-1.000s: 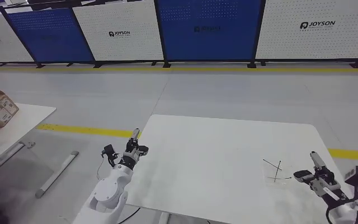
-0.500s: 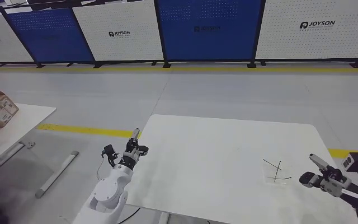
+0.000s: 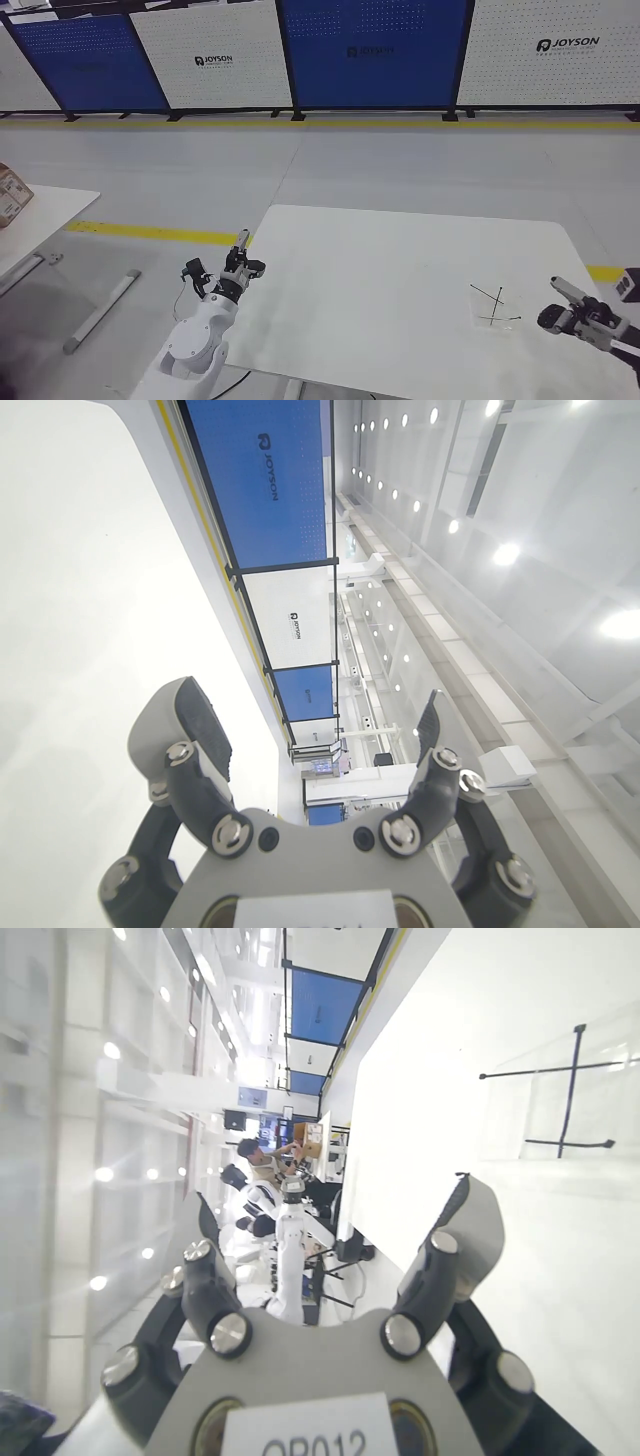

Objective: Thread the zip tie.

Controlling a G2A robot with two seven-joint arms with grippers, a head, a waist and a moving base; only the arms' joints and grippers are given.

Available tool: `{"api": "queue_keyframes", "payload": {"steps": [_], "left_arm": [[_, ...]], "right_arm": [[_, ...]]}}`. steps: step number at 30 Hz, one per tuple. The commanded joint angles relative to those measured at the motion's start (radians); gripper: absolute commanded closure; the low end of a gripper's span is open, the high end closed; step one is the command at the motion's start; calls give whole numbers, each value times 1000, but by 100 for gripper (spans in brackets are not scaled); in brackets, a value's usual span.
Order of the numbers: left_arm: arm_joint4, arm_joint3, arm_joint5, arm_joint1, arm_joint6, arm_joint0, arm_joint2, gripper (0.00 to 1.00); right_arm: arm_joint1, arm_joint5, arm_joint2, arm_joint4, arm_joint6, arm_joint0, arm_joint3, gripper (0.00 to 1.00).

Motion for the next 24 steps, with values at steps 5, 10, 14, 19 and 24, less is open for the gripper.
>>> {"api": "queue_keyframes", "payload": {"steps": [5, 10, 14, 19, 24], "left_arm": [[0, 0, 0, 0, 0, 0, 0, 0], [0, 0, 0, 0, 0, 0, 0, 0], [0, 0, 0, 0, 0, 0, 0, 0], [0, 0, 0, 0, 0, 0, 0, 0], [0, 0, 0, 0, 0, 0, 0, 0]], "right_arm": [[30, -26, -24, -78, 201, 117, 74, 0], [74, 27, -215, -190, 201, 218, 142, 0], [103, 45, -309, -190, 201, 285, 191, 0], [103, 45, -309, -190, 201, 285, 191, 0], [103, 45, -309, -190, 201, 285, 191, 0]]}}
